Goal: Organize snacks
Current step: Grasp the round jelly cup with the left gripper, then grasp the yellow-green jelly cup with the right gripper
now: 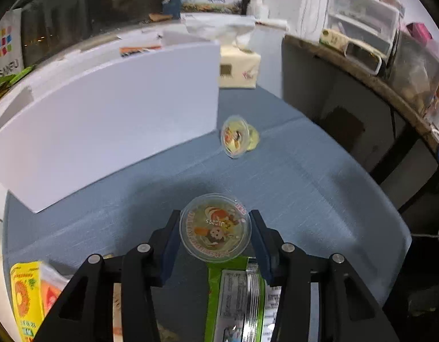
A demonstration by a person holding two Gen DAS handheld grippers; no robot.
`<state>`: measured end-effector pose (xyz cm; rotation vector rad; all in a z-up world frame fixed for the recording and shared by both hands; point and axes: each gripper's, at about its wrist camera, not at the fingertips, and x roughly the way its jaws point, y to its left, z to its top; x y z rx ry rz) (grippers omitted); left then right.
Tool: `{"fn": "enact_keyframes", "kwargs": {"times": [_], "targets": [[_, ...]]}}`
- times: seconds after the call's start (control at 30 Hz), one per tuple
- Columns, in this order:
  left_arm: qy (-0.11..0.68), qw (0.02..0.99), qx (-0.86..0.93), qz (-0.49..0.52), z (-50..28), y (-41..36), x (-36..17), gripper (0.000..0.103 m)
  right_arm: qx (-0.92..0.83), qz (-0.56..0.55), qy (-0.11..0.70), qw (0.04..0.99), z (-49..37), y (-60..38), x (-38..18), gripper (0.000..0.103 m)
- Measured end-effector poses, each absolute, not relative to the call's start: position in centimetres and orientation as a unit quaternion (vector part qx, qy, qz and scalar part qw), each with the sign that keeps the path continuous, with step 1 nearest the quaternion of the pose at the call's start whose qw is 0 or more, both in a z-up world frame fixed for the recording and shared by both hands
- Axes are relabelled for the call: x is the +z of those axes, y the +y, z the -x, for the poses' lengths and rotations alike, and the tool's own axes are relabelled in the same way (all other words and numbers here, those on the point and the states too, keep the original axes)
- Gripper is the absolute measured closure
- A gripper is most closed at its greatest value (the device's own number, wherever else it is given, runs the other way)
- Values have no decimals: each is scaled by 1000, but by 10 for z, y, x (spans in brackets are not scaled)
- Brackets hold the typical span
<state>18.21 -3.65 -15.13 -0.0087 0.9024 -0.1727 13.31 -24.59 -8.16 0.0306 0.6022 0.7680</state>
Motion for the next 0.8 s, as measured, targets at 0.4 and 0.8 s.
{"fn": "enact_keyframes", "kwargs": {"times": [0.4,0.8], "targets": [[336,937,-62,68,-93,16,-83,52,378,33,326,866,-160,-216,-108,0],[294,950,-42,95,-43,47,-56,52,325,171,371,853,-274,-159,-149,0]]}}
